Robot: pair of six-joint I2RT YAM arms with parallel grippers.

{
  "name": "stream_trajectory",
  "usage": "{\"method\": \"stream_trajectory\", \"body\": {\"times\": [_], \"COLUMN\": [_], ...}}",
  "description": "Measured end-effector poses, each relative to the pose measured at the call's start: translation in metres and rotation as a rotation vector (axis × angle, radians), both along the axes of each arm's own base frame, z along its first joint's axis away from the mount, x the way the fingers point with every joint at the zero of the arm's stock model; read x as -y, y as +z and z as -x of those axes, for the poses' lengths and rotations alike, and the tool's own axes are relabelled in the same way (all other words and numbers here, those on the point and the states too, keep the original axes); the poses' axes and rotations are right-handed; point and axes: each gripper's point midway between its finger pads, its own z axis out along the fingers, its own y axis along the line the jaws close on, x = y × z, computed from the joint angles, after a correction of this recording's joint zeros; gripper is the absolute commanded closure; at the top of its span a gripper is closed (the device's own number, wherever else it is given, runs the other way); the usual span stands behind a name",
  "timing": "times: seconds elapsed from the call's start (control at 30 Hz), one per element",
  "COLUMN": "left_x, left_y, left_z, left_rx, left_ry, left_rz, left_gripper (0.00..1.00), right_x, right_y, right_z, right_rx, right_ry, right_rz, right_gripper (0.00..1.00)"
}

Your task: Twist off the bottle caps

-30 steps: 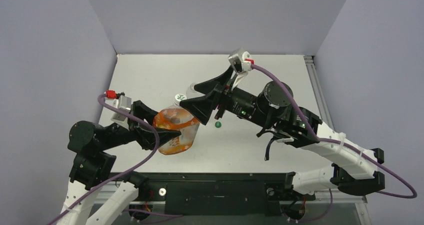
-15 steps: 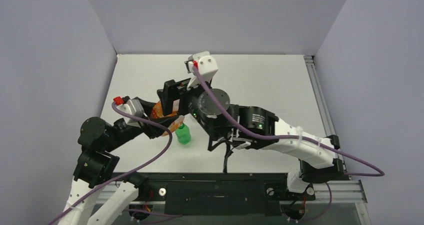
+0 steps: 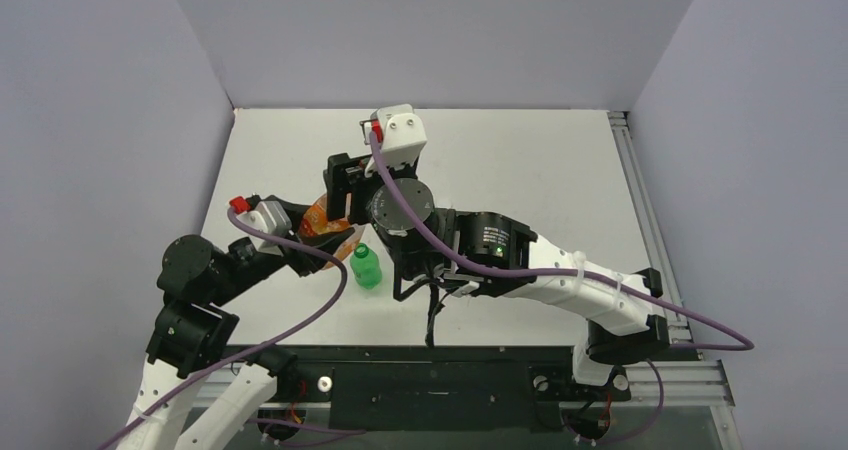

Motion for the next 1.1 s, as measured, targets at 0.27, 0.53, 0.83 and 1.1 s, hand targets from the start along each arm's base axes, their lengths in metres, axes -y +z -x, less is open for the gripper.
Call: {"method": "stream_trajectory", "body": {"times": [0.27,0.53,0.83,1.1], "left_x": [-0.001,-0.001,-0.001,0.014], "left_y": [0.000,-0.003,-0.006,-0.009], "left_z": [-0.002,-0.004,-0.005,0.013], "left_rx": [-0.012,-0.024,-0.066,-0.184], "left_ry": [0.014,0.020,0.026,-0.093], "left_rz": [0.010,0.011,0.031,0.086], "left_gripper": [1.00,1.00,1.00,1.00], "right_x": [0.002,0.003,0.000,0.013], "right_y": [0.007,0.002,-0.002,-0.009], "right_z": [-0.001,-0.006,-0.006,0.004], "right_rx": [-0.005,-0.026,-0.041,-0.018], "right_ry": [-0.010,-0.007,0.018,0.125], "right_rz": [-0.043,-0.063,-0.075,-0.104], "right_gripper": [0.79,0.86,1.00,1.00]}}
